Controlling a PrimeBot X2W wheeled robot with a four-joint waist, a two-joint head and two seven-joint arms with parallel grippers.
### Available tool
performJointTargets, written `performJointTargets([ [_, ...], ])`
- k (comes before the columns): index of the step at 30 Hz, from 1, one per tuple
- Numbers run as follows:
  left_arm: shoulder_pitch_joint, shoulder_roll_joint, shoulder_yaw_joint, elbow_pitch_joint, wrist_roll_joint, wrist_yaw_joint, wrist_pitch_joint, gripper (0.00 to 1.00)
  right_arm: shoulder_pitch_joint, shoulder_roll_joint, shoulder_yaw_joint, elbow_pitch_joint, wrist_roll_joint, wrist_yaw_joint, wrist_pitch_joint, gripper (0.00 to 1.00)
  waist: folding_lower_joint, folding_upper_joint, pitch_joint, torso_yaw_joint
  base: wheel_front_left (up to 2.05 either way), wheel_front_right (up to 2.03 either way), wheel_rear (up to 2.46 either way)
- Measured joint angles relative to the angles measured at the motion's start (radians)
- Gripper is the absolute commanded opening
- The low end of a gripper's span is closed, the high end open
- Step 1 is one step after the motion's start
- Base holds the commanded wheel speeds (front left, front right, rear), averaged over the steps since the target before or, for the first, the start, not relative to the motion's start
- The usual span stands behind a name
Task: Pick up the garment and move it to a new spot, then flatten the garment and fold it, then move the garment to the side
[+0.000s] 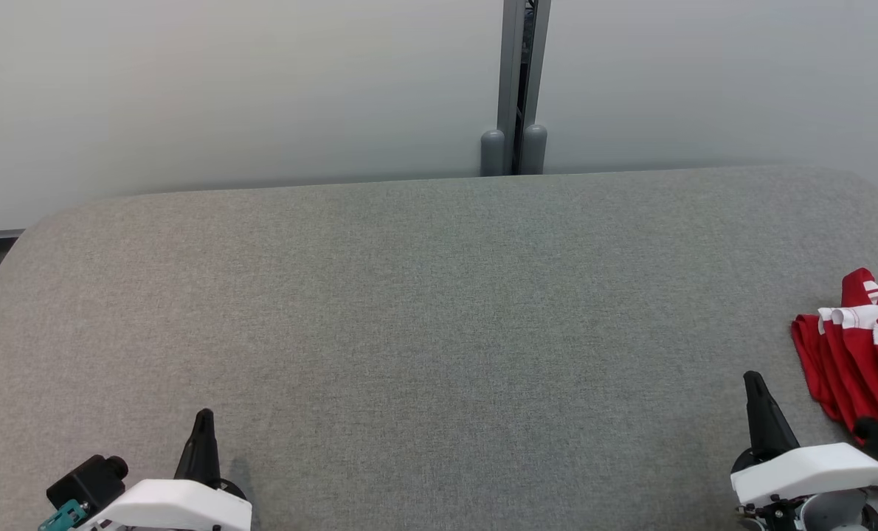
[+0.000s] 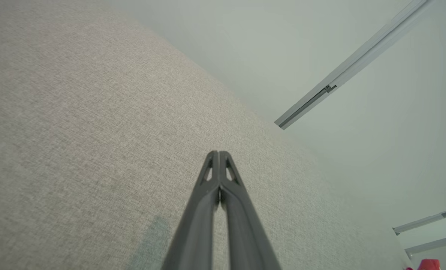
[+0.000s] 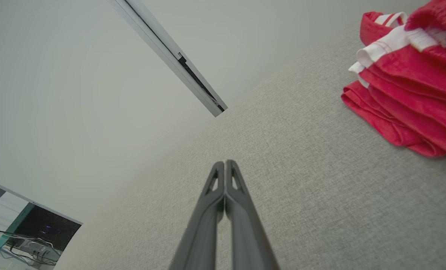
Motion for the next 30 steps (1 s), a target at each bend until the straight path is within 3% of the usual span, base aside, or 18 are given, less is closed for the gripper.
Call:
performJointTargets([
  [30,-0.025,0.003,0.049,-0.054,-0.345,-0.044,0.088,0.00,0.002,-0.004,-0.029,-0.070,0.362,0.000,0.091,0.00,0.0000,0.0000,0.001,0.001,0.00,0.00,0.00],
])
